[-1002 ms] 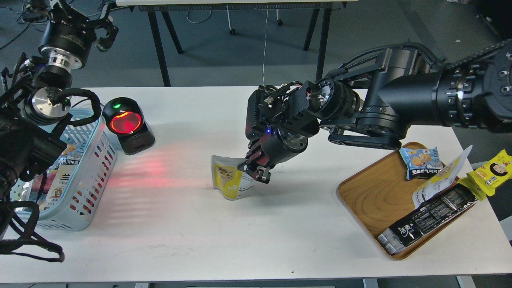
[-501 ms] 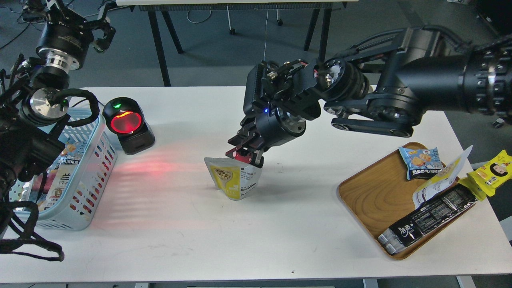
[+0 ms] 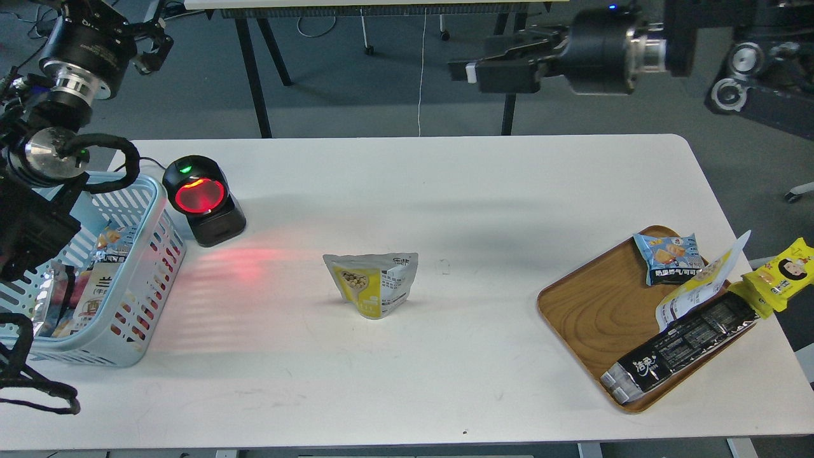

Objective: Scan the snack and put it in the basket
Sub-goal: 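Open the right gripper and withdraw the right arm upward, then reach the left gripper to the yellow chip bag and grasp it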

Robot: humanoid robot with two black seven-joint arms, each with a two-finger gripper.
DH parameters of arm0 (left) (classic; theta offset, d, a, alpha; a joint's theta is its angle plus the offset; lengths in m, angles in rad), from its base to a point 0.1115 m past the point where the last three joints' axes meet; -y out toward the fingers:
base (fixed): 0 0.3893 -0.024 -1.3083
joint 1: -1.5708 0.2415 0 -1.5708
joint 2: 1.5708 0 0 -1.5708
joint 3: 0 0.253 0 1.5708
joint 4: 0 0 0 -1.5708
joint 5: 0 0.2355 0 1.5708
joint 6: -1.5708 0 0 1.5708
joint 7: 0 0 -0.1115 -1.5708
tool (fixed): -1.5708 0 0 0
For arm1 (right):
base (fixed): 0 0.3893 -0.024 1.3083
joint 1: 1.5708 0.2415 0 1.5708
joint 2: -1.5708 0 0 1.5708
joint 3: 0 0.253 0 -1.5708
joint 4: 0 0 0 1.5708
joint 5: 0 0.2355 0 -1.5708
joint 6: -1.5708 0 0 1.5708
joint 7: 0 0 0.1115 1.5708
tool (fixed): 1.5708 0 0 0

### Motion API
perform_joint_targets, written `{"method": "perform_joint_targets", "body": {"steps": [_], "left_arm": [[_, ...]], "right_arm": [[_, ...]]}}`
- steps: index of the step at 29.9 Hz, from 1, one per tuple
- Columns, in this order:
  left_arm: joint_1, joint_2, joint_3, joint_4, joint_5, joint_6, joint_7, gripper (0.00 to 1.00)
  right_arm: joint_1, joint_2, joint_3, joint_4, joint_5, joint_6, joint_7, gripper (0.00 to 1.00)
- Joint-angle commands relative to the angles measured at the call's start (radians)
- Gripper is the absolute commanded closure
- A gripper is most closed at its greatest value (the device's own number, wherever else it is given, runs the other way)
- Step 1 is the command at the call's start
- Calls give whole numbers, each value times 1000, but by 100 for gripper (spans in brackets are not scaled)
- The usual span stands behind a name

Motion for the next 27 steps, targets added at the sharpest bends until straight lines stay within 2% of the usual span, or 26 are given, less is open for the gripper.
{"method": "perform_joint_targets", "body": {"steps": [1,6,8,14,19,22,27], "left_arm": [[-36,47,93,-52,71,0,45,1],[-76,194,129,-325,287,0,54,1],[-101,220,132,-431,471,0,56,1],[-129,306,116,-618,1123,0,48,1],[-121,406,132,-932,1346,0,56,1],[-115,423,132,-1077,1495,0,59,1],[-87,378,133,-1198,1726,0,56,1]], "right_arm": [[-91,-84,66,-47,199,2,0,2],[-217,-124,135,-108,391,3,0,2],[-272,-129,165,-122,509,0,0,2],[-401,-129,254,-177,876,5,0,2],[-495,-119,323,-217,1275,51,0,2],[-576,-115,363,-235,1399,68,0,2],[-708,-79,483,-249,1430,71,0,2]]}}
